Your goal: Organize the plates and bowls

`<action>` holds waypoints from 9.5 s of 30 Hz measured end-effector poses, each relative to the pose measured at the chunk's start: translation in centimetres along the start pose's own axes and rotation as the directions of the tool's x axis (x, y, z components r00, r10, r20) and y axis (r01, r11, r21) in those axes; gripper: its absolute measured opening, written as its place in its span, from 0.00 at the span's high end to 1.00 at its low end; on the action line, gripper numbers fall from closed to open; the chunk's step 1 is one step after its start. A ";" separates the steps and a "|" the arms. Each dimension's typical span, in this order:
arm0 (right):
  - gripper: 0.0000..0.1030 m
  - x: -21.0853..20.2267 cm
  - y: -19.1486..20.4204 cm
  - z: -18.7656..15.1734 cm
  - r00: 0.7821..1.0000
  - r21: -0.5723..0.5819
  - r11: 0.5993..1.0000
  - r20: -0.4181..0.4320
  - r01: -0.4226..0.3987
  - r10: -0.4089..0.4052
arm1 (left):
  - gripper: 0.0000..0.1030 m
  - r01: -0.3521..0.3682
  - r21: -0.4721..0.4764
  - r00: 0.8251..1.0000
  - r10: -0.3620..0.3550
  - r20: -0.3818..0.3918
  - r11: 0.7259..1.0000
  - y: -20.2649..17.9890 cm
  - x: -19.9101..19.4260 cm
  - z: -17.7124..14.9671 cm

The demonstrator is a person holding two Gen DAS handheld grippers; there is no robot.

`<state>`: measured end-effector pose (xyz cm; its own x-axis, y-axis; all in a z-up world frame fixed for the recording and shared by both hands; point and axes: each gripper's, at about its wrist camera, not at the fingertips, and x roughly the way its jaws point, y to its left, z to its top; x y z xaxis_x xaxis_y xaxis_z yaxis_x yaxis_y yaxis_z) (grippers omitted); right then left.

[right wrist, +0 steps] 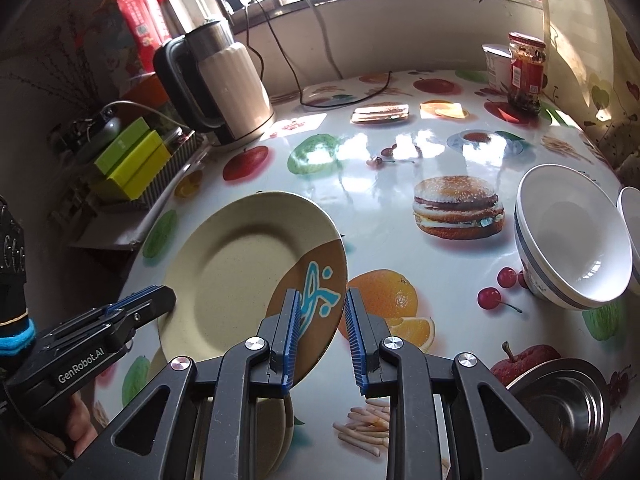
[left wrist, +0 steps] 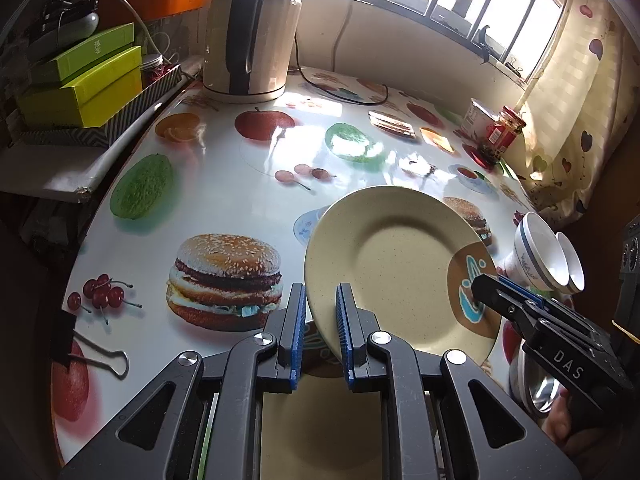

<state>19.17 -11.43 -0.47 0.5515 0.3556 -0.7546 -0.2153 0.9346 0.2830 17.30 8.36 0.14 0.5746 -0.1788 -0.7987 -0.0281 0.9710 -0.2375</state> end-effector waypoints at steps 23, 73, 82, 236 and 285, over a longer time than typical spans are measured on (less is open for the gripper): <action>0.59 1.6 -2.0 -1.7 0.999 0.119 0.992 -0.034 -0.034 0.038 | 0.84 0.032 -0.074 0.999 -0.032 0.009 0.997 1.8 0.6 -0.7; 0.80 2.9 -2.3 -0.4 0.991 0.213 0.971 -0.045 -0.112 0.125 | 0.81 0.092 -0.107 0.995 -0.095 -0.018 0.990 2.5 1.1 0.2; 0.80 1.3 -1.0 -1.5 0.989 0.176 0.975 -0.033 -0.135 0.143 | 0.81 0.089 -0.121 0.996 -0.089 0.005 0.989 3.0 -1.0 -1.7; 0.26 3.7 5.8 -4.6 0.995 -0.145 0.987 -0.083 -0.062 0.050 | 0.59 0.129 -0.224 0.989 -0.143 -0.048 0.966 6.1 2.0 -3.5; 0.26 7.5 4.6 1.3 0.997 -0.089 0.996 -0.071 -0.021 0.015 | 0.57 0.090 -0.124 0.994 -0.097 -0.052 0.988 5.0 5.0 2.6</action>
<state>23.37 -4.41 -4.07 0.4900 0.3679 -0.7903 -0.2973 0.9228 0.2452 22.15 12.73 -3.67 0.5313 -0.2797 -0.7997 -0.0777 0.9239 -0.3748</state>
